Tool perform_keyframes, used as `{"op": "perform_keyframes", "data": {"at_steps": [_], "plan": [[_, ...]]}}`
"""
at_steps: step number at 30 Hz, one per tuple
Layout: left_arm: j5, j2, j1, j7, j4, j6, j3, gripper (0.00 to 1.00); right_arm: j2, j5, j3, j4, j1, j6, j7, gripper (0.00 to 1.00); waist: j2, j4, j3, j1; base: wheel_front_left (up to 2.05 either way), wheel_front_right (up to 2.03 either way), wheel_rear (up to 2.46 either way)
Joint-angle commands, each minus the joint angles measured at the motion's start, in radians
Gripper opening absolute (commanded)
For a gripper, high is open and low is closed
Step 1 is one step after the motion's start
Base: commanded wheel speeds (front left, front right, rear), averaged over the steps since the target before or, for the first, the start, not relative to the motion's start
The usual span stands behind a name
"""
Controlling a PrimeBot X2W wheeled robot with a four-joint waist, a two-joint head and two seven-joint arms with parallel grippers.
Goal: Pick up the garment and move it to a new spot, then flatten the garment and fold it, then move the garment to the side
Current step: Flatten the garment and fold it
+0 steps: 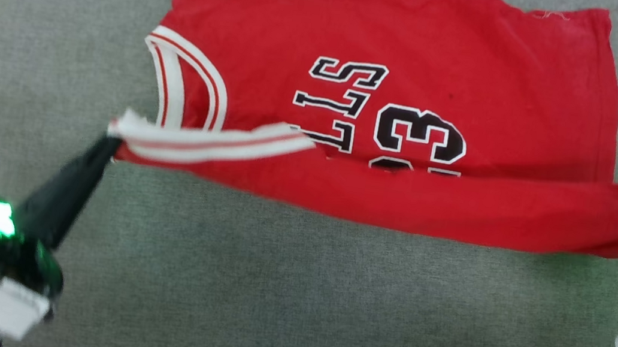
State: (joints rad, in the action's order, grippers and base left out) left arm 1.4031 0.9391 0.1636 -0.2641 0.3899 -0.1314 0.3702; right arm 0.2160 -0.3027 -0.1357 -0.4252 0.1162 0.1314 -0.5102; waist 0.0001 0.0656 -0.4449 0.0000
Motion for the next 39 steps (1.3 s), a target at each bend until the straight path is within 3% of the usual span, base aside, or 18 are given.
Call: {"op": "perform_keyframes", "data": {"at_steps": [1,13,22,23,24,25,26,27,28,34,39], "plan": [[0.014,0.002,0.048,0.001,-0.02,0.002,0.012,0.0,-0.002,0.019,0.006,0.017,0.03,-0.002,-0.006,0.0,-0.0001,0.005,-0.024,0.0,0.0,0.0,0.0],[0.102,-0.037,0.381,0.061,-0.251,0.002,0.146,0.0,-0.069,0.126,-0.008,0.149,0.199,-0.002,0.005,0.0,-0.0001,-0.001,-0.106,0.0,0.0,0.0,0.0],[0.022,-0.028,0.462,0.068,-0.421,0.002,0.313,0.0,-0.1,0.163,0.017,0.237,0.204,-0.002,0.065,0.0,-0.0001,0.011,-0.111,0.0,0.0,0.0,0.0],[0.019,-0.031,0.466,0.062,-0.433,0.002,0.331,0.11,-0.098,0.167,0.019,0.244,0.202,-0.002,0.069,0.0,-0.0001,0.012,-0.105,0.0,0.0,0.0,0.0],[0.012,-0.028,0.471,0.055,-0.444,0.002,0.347,0.59,-0.095,0.17,0.021,0.25,0.2,-0.002,0.076,0.0,-0.0001,0.012,-0.097,0.0,0.0,0.0,0.0],[0.005,-0.021,0.48,0.048,-0.455,0.002,0.361,1.0,-0.094,0.17,0.019,0.252,0.199,-0.002,0.087,0.13,-0.0001,0.012,-0.09,0.0,0.0,0.0,0.0],[0.0,-0.014,0.489,0.042,-0.458,0.002,0.375,1.0,-0.095,0.171,0.015,0.255,0.2,-0.002,0.095,0.47,-0.0001,0.011,-0.08,0.0,0.0,0.0,0.0],[-0.007,-0.006,0.5,0.038,-0.46,0.002,0.389,1.0,-0.093,0.175,0.01,0.256,0.197,-0.002,0.104,0.9,-0.0001,0.009,-0.071,0.0,0.0,0.0,0.0],[-0.026,0.009,0.511,0.037,-0.463,0.002,0.412,1.0,-0.092,0.174,0.006,0.257,0.196,-0.002,0.11,1.0,-0.0001,0.006,-0.06,0.0,0.0,0.0,0.0],[-0.075,0.116,0.588,0.087,-0.464,0.002,0.533,1.0,-0.085,0.158,-0.022,0.246,0.175,-0.002,0.125,1.0,-0.0001,-0.002,0.006,0.0,0.0,0.0,0.0],[-0.059,0.193,0.666,0.26,-0.431,0.002,0.627,1.0,-0.063,0.133,-0.04,0.24,0.155,-0.002,0.119,1.0,-0.0001,-0.004,0.045,0.0,0.0,0.0,0.0]]}}
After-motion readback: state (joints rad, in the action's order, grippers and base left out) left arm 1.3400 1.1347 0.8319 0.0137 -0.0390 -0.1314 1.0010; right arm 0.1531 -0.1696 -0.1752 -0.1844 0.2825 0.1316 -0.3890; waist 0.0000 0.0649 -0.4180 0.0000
